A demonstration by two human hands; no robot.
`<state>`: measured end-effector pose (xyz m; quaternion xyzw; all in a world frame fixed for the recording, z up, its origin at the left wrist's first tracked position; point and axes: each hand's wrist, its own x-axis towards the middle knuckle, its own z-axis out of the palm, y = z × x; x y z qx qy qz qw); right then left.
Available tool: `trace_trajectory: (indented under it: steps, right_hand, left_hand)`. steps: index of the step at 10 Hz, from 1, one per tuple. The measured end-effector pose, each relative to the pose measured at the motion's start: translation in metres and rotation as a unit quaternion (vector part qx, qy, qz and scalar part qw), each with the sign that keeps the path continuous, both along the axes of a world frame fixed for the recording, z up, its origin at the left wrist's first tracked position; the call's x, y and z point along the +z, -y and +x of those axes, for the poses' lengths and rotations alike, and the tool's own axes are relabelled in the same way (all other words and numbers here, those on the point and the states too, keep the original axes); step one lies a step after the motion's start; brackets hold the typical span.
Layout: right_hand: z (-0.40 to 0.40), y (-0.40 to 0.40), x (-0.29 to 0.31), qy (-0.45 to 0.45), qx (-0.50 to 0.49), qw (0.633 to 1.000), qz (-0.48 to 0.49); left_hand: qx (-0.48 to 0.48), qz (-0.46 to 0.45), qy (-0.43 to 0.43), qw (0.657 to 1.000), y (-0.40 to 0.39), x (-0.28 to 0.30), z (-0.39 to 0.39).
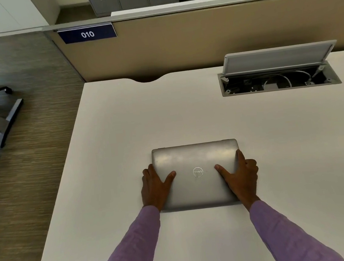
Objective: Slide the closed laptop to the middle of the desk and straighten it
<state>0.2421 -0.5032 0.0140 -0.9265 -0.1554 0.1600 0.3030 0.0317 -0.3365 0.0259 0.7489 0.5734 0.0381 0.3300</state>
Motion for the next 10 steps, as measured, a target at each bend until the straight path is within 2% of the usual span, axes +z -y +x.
trace_trajectory:
  steps: [5,7,8,10]
  right_hand:
    - [0.001,0.002,-0.006,0.065,0.050,0.995,-0.064]
    - [-0.005,0.001,-0.009,0.109,0.074,0.988,-0.076]
    - [-0.005,-0.003,-0.013,0.115,0.109,0.986,-0.055]
    - [-0.011,-0.013,-0.011,0.160,0.204,0.966,0.009]
  left_hand:
    - [-0.030,0.042,-0.051,0.997,0.002,-0.001,0.003]
    - [-0.042,0.144,-0.107,0.983,0.009,0.000,0.006]
    - [-0.040,0.173,-0.082,0.981,0.011,-0.005,0.011]
    - [-0.122,0.181,-0.019,0.976,0.011,-0.004,0.023]
